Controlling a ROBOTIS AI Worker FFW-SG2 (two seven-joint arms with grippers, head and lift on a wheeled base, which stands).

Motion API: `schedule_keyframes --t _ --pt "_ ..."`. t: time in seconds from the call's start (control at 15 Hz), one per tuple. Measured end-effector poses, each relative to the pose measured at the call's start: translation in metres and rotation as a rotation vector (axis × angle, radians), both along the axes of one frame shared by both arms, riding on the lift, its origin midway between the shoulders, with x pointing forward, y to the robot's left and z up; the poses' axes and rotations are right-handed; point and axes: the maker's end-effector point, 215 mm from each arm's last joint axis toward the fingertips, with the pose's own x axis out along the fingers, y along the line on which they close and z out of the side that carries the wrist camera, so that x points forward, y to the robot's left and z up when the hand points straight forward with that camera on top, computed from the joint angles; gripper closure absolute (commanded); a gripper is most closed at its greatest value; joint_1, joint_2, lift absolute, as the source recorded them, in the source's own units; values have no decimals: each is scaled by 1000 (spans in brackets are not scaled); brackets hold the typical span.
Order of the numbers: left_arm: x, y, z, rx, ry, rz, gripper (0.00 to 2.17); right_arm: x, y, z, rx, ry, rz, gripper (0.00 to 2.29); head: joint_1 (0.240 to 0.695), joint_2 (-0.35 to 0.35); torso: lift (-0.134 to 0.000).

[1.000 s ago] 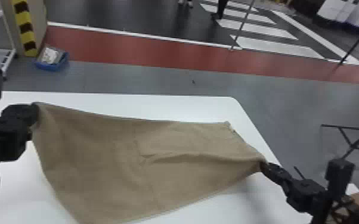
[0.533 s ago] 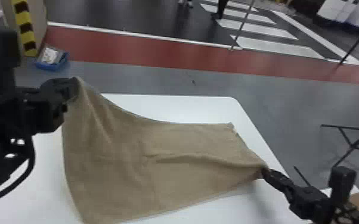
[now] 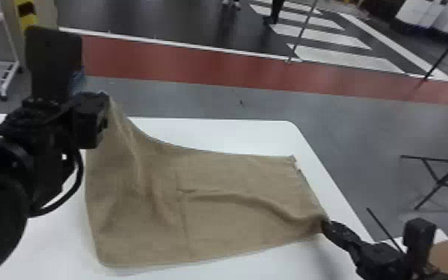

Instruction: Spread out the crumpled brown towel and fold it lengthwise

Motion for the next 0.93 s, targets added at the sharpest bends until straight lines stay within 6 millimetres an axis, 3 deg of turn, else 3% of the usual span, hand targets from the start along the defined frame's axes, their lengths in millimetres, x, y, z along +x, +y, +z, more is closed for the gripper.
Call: schedule_keyframes --t 0.13,0.2,0.27,0.4,0.6,0.8,0.93 --pt "10 45 -30 48 42 100 1420 -3 1 1 -7 -4 6 1450 695 -350 -125" --pt "13 64 -35 68 42 141 1416 -3 1 3 -10 -6 5 1450 695 -350 -125" --pt "16 77 -34 79 26 167 1170 -2 1 4 -14 -8 5 1450 695 -350 -125" --pt "22 95 -30 98 -14 194 19 2 12 6 -13 -8 16 1450 695 -331 -125" --pt "24 118 -59 160 5 208 19 1 20 10 -14 -14 22 1450 695 -297 -125" --pt "17 175 -90 244 25 277 22 -1 20 8 -16 -8 23 1450 695 -235 -125" --pt "-2 215 -100 261 28 317 29 -1 23 6 -10 -7 26 1450 695 -193 -125"
